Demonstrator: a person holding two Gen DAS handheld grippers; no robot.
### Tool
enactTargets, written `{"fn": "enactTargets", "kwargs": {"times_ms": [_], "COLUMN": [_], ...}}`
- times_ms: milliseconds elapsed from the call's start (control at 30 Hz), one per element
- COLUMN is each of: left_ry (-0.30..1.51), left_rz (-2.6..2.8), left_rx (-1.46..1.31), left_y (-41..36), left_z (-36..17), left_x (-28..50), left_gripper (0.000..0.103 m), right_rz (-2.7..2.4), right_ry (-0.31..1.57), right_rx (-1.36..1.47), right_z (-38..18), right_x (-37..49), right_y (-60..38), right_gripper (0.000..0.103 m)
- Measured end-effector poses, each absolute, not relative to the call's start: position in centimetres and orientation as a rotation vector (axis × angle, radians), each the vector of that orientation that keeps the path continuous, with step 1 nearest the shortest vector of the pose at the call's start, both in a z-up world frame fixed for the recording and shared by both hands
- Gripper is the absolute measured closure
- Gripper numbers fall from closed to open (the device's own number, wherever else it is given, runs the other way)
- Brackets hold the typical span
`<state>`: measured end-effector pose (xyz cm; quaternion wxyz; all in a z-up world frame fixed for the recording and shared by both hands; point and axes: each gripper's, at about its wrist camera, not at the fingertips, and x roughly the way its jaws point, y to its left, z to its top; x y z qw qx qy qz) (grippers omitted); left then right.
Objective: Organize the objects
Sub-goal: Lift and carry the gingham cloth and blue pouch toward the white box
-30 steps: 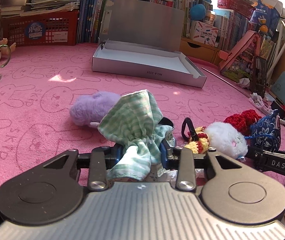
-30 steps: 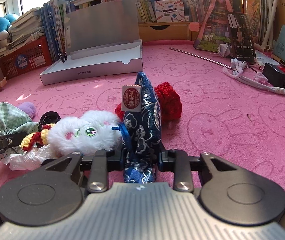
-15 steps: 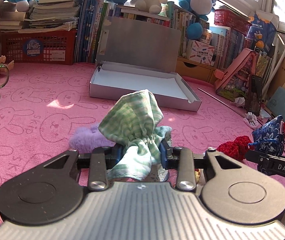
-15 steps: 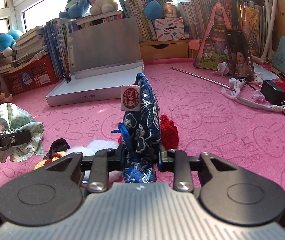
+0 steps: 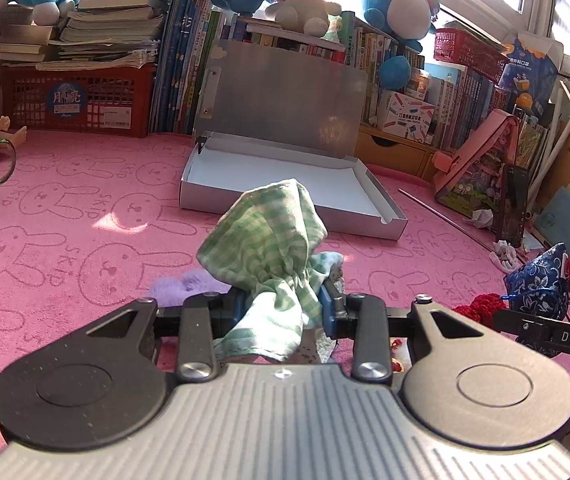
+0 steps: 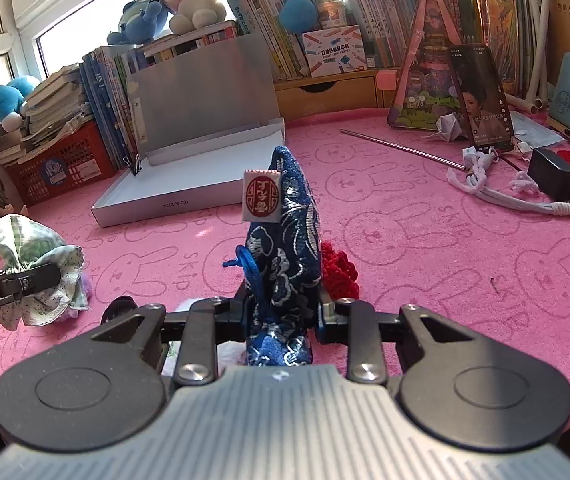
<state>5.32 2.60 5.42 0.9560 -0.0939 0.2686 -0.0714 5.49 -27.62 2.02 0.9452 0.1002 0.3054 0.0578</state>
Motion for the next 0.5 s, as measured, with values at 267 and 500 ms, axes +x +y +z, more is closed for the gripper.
{"fn": "enactTargets", "kwargs": {"times_ms": [267,500], "left_ry": [0.532,0.533], "left_rz": [-0.152,-0.161], "left_rx": [-0.193,-0.196], "left_y": [2.8,3.0], "left_z": [6.1,6.5], "left_x": [6.5,7.6], "left_gripper": [0.062,0.062], "right_rz": [0.131,0.148], "right_ry": [0.616,0.61], "right_rx": [0.234,0.252], "right_z": [2.7,3.4], "right_x": [6.8,8.0], "right_y": [-28.0,-28.4], "right_gripper": [0.069,0.069]}}
